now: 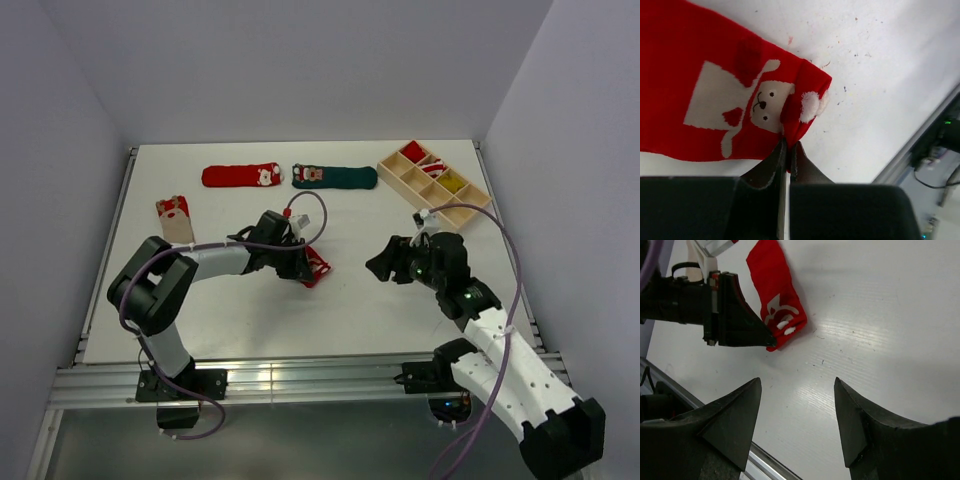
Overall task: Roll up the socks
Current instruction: Roll the sock at the center of the board.
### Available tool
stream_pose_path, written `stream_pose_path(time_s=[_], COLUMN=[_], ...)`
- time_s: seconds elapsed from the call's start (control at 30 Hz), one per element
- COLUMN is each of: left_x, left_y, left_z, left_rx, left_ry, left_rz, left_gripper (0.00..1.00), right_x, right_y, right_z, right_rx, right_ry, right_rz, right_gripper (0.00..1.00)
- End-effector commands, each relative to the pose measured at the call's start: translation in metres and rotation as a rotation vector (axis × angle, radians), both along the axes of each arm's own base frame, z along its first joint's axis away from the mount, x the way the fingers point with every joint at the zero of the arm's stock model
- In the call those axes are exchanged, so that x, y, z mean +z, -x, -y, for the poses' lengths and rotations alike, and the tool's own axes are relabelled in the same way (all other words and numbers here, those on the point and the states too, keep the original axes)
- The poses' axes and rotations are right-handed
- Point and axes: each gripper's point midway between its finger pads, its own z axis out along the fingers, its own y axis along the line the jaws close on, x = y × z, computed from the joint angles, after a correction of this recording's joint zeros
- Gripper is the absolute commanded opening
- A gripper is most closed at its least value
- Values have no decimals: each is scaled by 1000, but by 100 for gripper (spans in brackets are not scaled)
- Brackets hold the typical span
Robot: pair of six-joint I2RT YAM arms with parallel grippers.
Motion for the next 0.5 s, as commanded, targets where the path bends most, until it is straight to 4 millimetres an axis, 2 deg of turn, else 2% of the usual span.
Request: stream_pose_path(time_s=[0.0, 0.17, 0.2, 0.3, 0.4, 0.47], left_x=[26, 18, 14, 9, 4, 2], left_y=[0, 2, 2, 3, 3, 4], left_z=[13, 10, 8, 6, 3, 2], left_rx=[16, 73, 84, 105, 137, 156], left_ry=[187, 244, 240, 246, 249, 260], left_rz=[-74, -164, -178, -202, -227, -248], left_gripper=[0, 0, 0, 0, 0, 0], right_x=[10, -22, -23, -49, -55, -69], right_y=[-18, -27, -30, -35, -41, -44], right_z=[-16, -40, -46, -61, -73, -82], right_rx=[5, 23, 28, 31, 12, 0], right_ry=[-47, -13, -21, 5, -1, 11], right_rz=[62, -16, -15, -91, -100, -135], right_gripper=[67, 64, 61, 53, 50, 45])
